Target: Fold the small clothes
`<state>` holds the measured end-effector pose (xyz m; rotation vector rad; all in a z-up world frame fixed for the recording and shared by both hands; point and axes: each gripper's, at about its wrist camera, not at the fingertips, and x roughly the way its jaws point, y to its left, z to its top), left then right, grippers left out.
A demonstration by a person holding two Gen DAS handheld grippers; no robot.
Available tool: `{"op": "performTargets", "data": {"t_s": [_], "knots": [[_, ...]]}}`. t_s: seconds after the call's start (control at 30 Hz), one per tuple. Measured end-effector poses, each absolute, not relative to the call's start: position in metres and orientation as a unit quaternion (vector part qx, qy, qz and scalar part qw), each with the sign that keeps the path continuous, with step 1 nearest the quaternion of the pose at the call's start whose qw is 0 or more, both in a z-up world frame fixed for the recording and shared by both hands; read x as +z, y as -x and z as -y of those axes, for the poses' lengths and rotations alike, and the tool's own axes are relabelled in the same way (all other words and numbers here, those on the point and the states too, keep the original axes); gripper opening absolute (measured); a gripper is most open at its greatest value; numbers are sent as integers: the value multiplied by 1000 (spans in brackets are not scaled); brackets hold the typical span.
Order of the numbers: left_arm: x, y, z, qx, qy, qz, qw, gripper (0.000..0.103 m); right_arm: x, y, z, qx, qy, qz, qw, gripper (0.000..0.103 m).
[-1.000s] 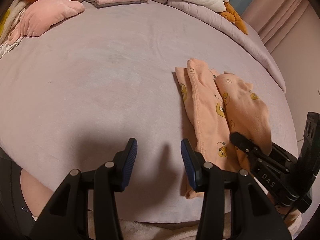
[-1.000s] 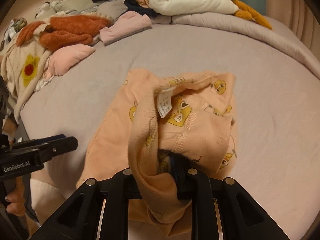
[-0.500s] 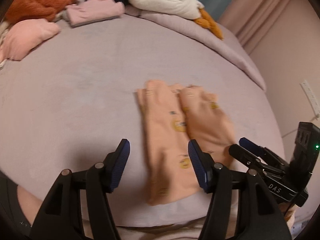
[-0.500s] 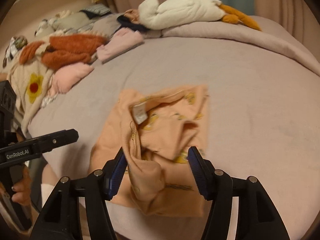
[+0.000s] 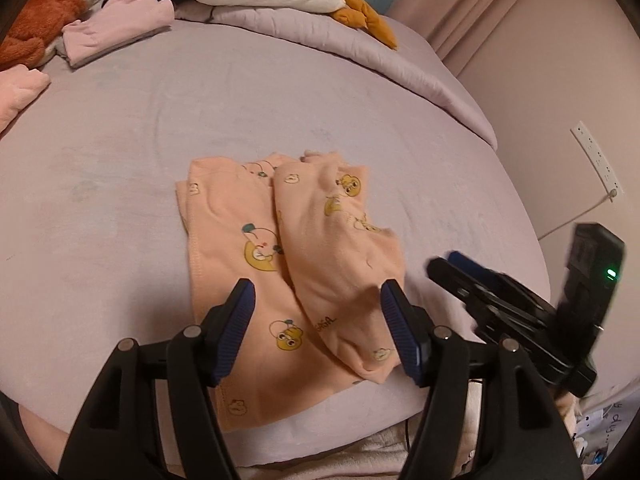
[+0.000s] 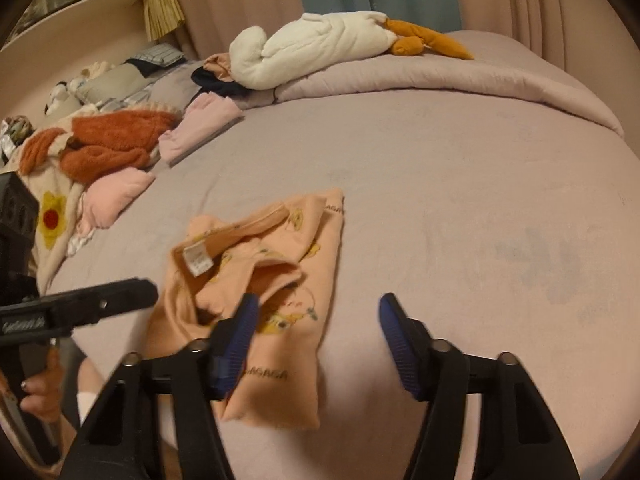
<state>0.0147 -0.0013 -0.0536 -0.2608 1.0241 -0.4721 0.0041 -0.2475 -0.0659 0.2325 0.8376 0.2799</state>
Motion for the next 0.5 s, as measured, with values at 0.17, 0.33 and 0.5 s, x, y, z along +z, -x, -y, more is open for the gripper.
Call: {"op": "performTargets", "data": {"t_s": [0.17,0.33,0.5], "knots": [[-58,-16,-10,-204,121,-487,841,66,-84,-21,238,163,-119,-430,880,33],[-64,-14,-30,-187,146,-490,839,66,-90,-33,215,183,-108,-443,871,33],[-67,-10,-44,-179,159,-491,837,66,-86,-40,190,208,-87,-439,870,33]]}}
